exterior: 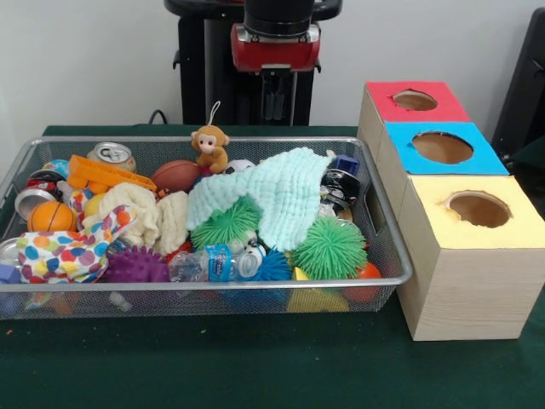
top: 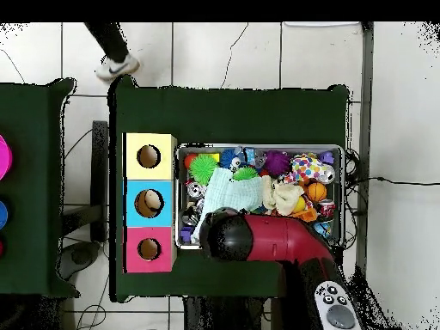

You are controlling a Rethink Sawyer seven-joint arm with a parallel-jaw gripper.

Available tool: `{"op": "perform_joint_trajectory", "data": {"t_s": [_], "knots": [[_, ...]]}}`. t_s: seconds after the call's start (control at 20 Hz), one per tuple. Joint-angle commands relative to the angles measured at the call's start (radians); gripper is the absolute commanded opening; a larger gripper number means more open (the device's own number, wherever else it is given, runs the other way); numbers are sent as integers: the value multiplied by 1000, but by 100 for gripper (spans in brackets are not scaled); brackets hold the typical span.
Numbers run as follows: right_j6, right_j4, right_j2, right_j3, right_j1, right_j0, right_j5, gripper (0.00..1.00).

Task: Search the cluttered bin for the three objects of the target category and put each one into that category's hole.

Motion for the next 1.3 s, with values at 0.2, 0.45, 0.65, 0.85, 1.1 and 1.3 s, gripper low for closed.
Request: {"op": "perform_joint_trajectory", "data": {"t_s": [0.2,0.45,0.65,0.85,1.1,1.3], "knots": [[-139,-61,109,-211,120,-103,146,0],[-213,-92,146,-268,123,-160,180,0],[-270,-111,190,-317,135,-205,228,0],[-283,-138,219,-351,146,-232,251,0],[-261,-168,247,-345,148,-249,242,0],[-239,-192,264,-351,183,-259,216,0]]}}
